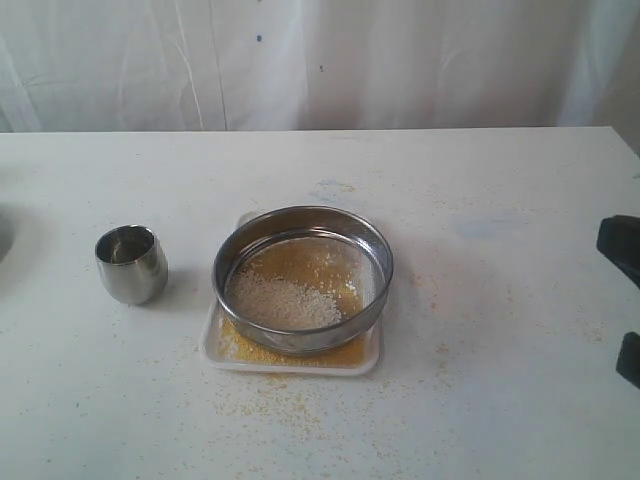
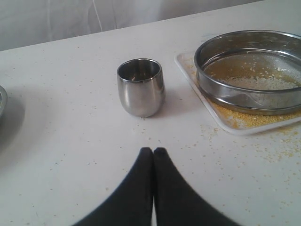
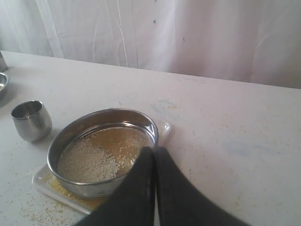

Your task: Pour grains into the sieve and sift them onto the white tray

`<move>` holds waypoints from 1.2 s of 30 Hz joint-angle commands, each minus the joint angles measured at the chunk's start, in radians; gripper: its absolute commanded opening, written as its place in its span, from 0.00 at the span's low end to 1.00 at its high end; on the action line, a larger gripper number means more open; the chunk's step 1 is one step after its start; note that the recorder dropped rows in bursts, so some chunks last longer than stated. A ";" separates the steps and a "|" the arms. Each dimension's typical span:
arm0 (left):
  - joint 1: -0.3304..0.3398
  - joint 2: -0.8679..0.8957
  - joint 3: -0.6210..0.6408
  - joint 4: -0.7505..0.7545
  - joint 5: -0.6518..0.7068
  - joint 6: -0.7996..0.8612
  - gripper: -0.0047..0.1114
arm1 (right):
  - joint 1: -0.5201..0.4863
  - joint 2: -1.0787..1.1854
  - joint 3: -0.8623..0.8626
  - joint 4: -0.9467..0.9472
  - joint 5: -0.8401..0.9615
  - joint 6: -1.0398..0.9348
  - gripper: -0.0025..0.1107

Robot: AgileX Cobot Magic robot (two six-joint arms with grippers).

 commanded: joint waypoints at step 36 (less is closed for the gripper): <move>-0.003 -0.004 0.003 -0.007 -0.003 0.002 0.04 | -0.142 -0.451 0.395 -0.122 0.016 0.104 0.02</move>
